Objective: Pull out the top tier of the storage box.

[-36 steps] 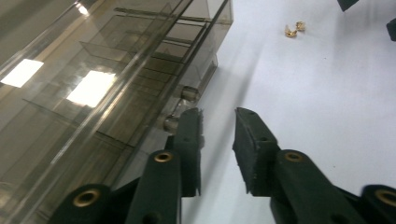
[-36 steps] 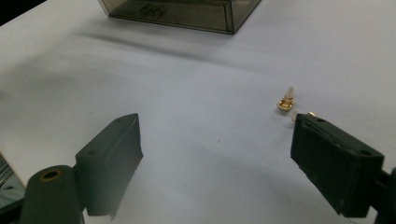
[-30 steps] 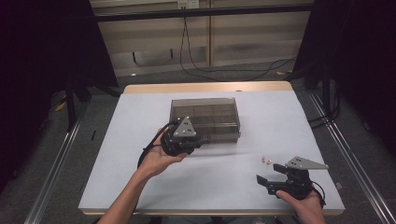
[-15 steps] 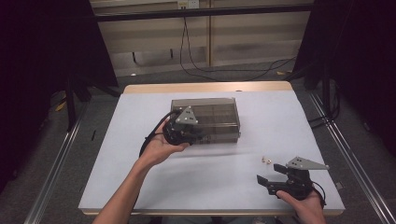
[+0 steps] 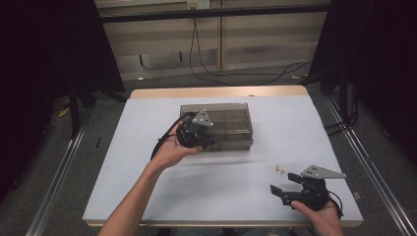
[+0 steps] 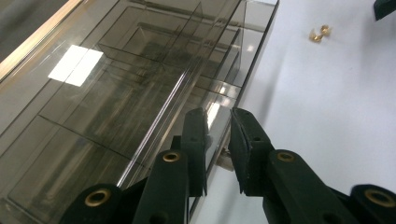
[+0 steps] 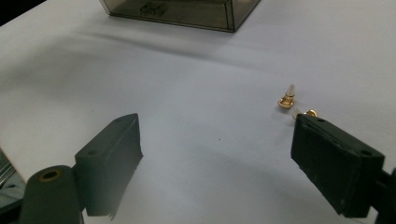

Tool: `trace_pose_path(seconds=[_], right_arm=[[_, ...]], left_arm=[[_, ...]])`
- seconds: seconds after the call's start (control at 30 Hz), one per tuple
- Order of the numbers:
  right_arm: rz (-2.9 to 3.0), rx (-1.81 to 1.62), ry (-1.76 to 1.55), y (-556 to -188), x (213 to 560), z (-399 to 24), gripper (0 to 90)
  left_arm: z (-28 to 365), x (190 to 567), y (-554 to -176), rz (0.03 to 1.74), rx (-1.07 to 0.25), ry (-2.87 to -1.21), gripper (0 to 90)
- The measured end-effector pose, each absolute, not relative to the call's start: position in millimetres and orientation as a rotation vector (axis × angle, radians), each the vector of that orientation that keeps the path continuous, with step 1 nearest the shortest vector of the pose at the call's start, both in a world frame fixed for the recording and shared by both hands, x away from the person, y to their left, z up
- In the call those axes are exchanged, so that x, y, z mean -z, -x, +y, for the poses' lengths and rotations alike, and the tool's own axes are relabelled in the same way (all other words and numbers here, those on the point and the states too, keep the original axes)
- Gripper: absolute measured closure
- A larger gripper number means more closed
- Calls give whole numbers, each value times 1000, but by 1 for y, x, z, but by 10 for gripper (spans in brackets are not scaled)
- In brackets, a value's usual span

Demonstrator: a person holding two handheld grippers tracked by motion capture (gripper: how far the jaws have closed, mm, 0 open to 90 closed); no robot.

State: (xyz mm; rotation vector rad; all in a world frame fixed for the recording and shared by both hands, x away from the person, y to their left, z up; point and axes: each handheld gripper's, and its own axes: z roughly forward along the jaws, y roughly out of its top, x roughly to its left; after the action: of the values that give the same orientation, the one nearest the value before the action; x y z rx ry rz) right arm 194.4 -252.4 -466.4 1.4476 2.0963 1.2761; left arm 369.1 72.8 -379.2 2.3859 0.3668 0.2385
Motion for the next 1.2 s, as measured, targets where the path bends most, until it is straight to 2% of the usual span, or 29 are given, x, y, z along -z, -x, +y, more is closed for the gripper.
trace_pose_path(seconds=[0.3, 1.2], right_arm=[[2094, -1278, -1445, -193, 466, -254, 155], [2098, -1278, -1446, -194, 466, -253, 154]], left_arm=[[68, 382, -373, 345, -187, -2400, 759], [65, 384, -362, 280, -190, -2443, 813]])
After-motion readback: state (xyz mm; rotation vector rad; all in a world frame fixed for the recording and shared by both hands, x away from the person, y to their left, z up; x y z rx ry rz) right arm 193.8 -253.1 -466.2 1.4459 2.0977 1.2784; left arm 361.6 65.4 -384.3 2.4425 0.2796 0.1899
